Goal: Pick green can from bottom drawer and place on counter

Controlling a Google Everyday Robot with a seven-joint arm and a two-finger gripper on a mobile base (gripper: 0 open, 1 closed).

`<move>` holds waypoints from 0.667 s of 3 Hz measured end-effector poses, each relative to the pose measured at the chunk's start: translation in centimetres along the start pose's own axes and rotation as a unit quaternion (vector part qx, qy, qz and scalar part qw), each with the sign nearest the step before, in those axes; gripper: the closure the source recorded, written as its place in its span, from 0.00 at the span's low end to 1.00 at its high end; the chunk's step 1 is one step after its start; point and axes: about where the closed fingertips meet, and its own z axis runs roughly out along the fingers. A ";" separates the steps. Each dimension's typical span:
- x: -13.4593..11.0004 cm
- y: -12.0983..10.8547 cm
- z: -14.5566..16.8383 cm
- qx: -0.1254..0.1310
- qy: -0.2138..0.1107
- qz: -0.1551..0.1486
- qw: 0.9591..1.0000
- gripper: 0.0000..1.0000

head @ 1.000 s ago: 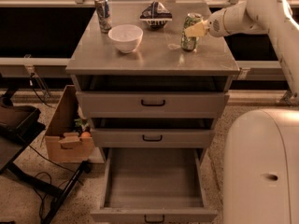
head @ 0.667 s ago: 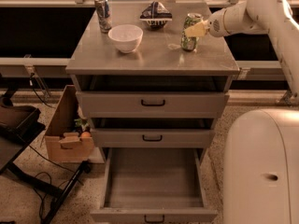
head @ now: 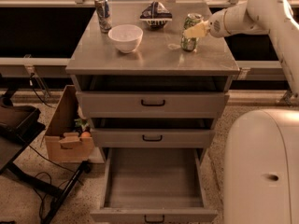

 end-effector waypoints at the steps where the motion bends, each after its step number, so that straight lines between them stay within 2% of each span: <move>1: 0.0 0.0 0.0 0.000 0.000 0.000 1.000 0.00; 2: 0.0 -0.1 -0.2 0.000 0.000 0.000 1.000 0.00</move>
Offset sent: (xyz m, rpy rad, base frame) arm 0.0000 0.0000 0.0000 0.0000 0.0000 0.0000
